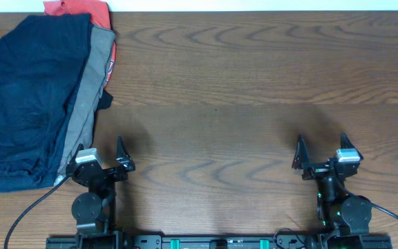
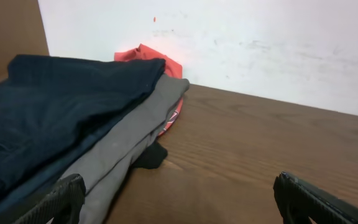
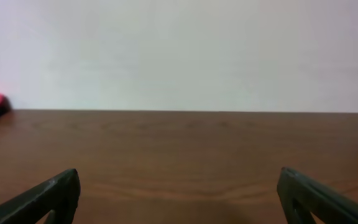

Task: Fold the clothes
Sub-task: 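Reach the left gripper to the top navy shorts on the stack and grasp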

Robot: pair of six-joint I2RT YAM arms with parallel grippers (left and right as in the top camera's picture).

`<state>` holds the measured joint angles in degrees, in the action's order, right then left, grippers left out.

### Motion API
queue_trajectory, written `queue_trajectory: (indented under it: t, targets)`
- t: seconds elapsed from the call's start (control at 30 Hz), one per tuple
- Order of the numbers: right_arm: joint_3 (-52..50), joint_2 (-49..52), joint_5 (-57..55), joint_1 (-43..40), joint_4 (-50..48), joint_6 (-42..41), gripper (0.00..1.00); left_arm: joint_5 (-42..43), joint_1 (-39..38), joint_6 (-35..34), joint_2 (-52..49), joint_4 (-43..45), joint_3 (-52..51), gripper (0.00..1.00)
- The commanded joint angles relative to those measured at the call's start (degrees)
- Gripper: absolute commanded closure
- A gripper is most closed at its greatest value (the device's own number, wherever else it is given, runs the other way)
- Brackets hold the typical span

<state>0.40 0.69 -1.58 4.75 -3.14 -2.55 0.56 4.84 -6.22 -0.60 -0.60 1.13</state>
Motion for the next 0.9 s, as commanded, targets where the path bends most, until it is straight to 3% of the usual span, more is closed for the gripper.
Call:
queue_trajectory:
  t: [0.0, 0.33, 0.67, 0.87]
  targets:
    - [-0.1, -0.3, -2.0, 0.5, -2.1, 0.0, 0.01, 0.6, 0.1, -3.1, 0.3, 1.2, -0.8, 0.02]
    - [5.2, 6.7, -0.3, -1.1, -5.0, 0.0, 0.01, 5.4, 0.1, -3.1, -7.3, -2.1, 10.1, 0.02]
    - [28.5, 36.0, 8.9, -1.4, -2.9, 3.1, 0.01, 5.5, 0.1, -3.1, -34.8, -7.8, 31.5, 0.02]
    - [47.1, 54.6, 15.1, -1.4, 6.3, 3.1, 0.01, 5.5, 0.1, -0.1, -49.7, -20.5, 48.5, 0.02]
